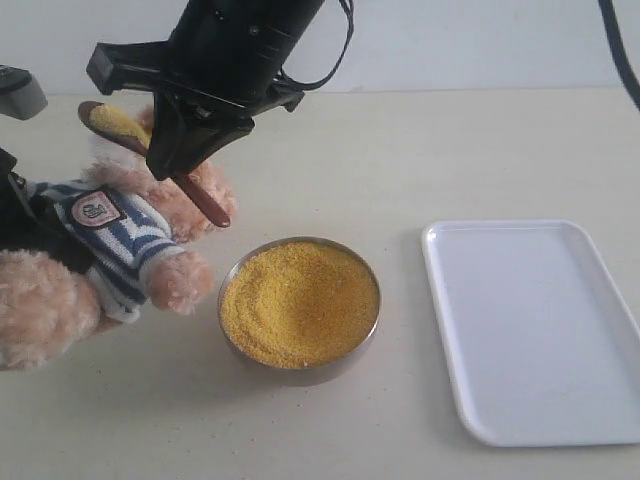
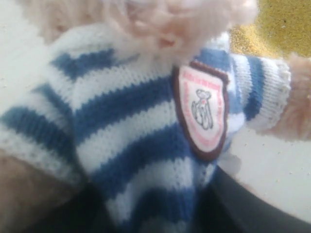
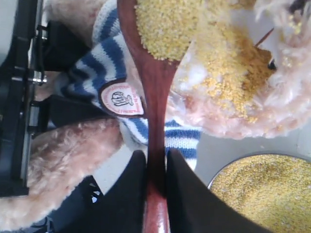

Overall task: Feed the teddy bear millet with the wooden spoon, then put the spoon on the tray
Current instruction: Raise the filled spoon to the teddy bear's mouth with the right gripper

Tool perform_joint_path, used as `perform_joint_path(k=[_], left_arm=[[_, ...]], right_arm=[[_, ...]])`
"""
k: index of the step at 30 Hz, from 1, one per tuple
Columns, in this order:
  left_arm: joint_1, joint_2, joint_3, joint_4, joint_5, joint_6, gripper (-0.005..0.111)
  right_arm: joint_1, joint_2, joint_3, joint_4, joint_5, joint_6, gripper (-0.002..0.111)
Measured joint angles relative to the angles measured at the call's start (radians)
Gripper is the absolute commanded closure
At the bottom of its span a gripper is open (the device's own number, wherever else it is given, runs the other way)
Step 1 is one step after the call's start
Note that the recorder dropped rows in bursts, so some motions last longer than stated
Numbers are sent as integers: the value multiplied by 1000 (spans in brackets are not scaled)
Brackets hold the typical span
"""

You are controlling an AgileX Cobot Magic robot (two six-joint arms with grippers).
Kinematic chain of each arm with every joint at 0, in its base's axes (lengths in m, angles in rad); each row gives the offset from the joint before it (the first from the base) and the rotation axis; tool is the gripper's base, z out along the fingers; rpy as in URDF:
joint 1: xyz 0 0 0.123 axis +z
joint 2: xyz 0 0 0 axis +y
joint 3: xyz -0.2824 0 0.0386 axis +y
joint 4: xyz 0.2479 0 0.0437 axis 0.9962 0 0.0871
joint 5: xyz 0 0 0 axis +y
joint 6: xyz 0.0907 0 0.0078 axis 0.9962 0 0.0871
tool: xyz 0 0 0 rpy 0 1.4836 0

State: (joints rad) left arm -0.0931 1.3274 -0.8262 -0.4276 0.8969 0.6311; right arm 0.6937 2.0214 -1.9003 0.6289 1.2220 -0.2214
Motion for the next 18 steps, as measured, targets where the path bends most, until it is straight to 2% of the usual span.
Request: perform_joint_path(k=[9, 18], left_arm=[[0, 0, 0, 2, 0, 0, 103], [0, 0, 0, 2, 0, 0, 103]], right_arm=[[-63, 5, 71, 135, -2, -10, 109], [-82, 5, 107, 272, 0, -49, 109]])
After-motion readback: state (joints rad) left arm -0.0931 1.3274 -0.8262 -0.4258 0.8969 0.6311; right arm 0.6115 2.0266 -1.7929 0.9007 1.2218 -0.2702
